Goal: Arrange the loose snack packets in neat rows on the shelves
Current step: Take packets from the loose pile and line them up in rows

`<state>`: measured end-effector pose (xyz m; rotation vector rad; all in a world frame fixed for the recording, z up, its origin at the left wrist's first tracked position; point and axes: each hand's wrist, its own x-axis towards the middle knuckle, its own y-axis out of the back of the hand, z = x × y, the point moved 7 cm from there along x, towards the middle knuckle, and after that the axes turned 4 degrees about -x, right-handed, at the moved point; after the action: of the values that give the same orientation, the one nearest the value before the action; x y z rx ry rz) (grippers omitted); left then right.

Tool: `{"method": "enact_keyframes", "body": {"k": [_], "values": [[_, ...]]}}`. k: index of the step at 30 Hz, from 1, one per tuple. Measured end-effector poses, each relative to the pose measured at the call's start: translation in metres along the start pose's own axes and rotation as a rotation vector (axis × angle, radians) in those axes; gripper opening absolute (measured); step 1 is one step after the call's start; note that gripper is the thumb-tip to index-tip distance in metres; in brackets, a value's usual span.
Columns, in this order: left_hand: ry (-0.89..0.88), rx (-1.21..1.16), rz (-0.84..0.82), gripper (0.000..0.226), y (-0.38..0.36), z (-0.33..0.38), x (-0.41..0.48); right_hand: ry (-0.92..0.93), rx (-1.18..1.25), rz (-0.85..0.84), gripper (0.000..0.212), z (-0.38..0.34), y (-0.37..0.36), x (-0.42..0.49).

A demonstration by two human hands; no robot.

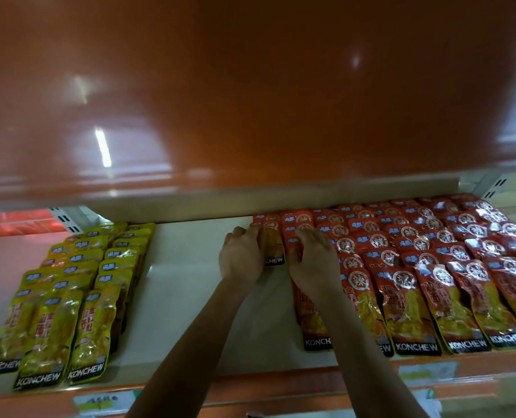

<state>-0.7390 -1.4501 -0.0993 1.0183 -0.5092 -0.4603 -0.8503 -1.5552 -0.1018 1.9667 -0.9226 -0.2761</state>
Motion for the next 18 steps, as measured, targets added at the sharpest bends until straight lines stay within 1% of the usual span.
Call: {"method": "enact_keyframes", "body": {"k": [3,9,13,15,18], "values": [[0.020,0.019,-0.026,0.042,-0.003,0.001,0.000,0.005,-0.006,-0.005,0.040,-0.001,0.000,0.000],[0.054,0.007,-0.053,0.043,-0.005,0.003,0.004,0.012,0.001,0.005,0.036,-0.005,0.005,-0.002],[0.049,-0.022,-0.032,0.047,-0.002,0.003,0.000,0.009,0.027,0.010,0.039,-0.007,0.011,-0.005],[0.052,-0.052,0.005,0.049,0.002,0.002,-0.001,0.005,0.047,0.013,0.039,-0.010,0.014,-0.007],[0.015,0.007,-0.025,0.044,0.002,0.000,-0.004,0.013,0.077,0.002,0.040,-0.019,0.017,-0.011]]}}
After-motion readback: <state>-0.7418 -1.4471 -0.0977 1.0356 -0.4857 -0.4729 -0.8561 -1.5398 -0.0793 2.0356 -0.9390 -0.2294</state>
